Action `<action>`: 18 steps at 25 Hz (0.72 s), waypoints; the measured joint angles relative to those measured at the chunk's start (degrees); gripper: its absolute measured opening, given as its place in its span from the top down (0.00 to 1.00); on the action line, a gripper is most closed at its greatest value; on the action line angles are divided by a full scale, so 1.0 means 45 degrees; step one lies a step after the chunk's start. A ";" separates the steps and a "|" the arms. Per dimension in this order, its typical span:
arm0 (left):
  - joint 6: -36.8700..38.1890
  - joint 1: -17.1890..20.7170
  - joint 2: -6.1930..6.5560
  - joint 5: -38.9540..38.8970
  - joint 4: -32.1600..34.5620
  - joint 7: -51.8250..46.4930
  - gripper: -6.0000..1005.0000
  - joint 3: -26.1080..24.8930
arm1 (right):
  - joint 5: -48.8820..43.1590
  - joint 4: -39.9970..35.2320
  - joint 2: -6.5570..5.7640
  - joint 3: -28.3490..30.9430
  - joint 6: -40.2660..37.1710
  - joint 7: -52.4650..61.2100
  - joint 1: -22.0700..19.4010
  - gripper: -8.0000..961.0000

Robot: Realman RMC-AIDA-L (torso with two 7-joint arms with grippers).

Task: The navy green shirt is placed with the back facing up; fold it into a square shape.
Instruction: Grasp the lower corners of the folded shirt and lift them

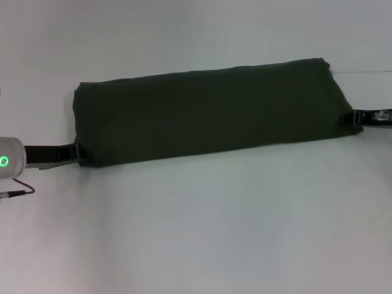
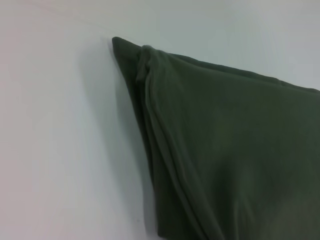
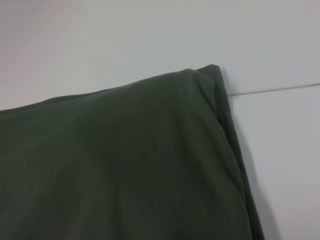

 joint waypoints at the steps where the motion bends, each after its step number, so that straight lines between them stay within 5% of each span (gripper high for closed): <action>1: 0.0002 0.0000 0.0001 0.0000 0.0000 -0.0001 0.98 0.0000 | 0.0000 0.0005 0.0015 0.0000 0.0014 -0.0014 0.0001 0.67; 18: 0.0004 0.0000 0.0004 0.0000 0.0041 0.0026 0.97 -0.0024 | 0.0000 0.0312 0.0054 0.0000 0.0351 -0.0228 0.0086 0.68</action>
